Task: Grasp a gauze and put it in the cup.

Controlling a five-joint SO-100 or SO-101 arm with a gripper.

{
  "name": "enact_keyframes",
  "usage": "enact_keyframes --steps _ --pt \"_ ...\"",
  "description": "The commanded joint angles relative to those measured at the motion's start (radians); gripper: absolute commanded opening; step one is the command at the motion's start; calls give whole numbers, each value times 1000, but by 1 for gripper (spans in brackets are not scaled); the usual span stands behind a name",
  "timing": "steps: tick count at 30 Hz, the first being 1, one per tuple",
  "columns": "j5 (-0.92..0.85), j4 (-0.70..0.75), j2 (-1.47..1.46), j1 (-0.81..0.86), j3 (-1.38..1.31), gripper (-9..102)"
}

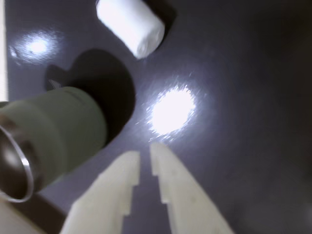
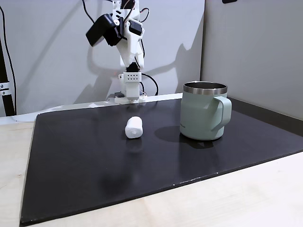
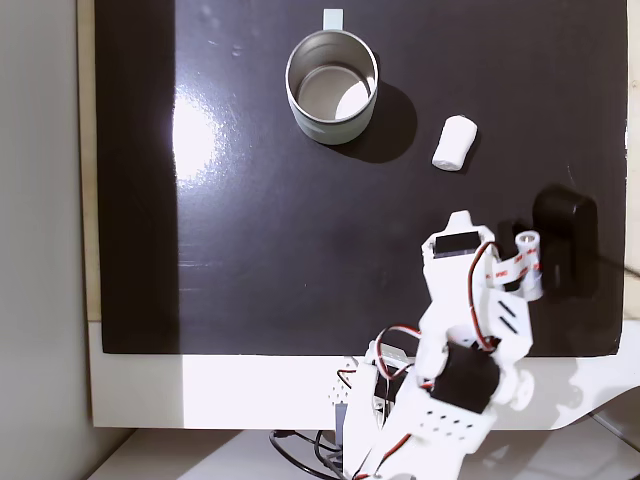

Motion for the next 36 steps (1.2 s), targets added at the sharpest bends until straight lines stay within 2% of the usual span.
enact_keyframes --steps 1,11,18,26,31,36 --pt "-130 3 -67 40 -112 6" --pt "-425 60 -382 25 -313 18" --pt "-555 216 -698 21 -621 32" --pt "-597 244 -853 15 -729 34" --pt "-617 348 -1032 9 -916 35" --pt "-623 360 -1164 11 -1045 35"
